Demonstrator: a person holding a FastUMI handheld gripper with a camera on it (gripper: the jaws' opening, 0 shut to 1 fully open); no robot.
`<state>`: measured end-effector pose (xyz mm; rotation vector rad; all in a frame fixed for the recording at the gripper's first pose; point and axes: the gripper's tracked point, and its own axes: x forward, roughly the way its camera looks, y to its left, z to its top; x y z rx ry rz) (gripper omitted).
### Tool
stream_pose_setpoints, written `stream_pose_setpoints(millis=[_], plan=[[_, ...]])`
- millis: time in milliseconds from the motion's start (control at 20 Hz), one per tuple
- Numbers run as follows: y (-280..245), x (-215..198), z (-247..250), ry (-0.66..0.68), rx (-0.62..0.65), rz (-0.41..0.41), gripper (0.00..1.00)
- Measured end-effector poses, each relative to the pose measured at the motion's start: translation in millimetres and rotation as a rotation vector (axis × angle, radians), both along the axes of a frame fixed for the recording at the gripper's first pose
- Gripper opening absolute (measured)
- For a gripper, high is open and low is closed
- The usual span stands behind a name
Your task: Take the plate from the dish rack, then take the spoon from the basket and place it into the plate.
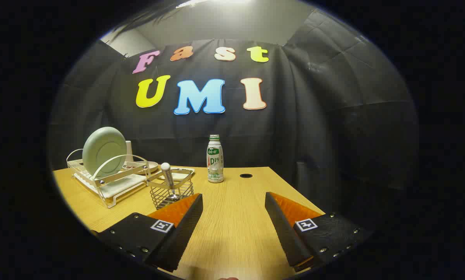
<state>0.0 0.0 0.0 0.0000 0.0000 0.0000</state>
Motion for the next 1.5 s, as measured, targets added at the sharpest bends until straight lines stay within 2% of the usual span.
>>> stream_pose_setpoints(millis=[250, 400, 650, 800, 950, 1100, 1350, 1500], plan=[[-7, 47, 36, -0.075, 0.021, -0.032, 0.98], [-23, 59, 70, -0.109, -0.016, -0.093, 0.98], [-38, 16, 126, -0.11, -0.066, -0.214, 0.98], [-18, -25, 144, -0.081, -0.056, -0.234, 0.98], [20, -60, 161, -0.046, -0.067, -0.211, 0.98], [74, -79, 178, -0.032, -0.071, -0.134, 0.98], [177, -75, 200, -0.005, -0.049, 0.014, 0.98], [236, -57, 208, 0.01, -0.006, 0.067, 0.98]])
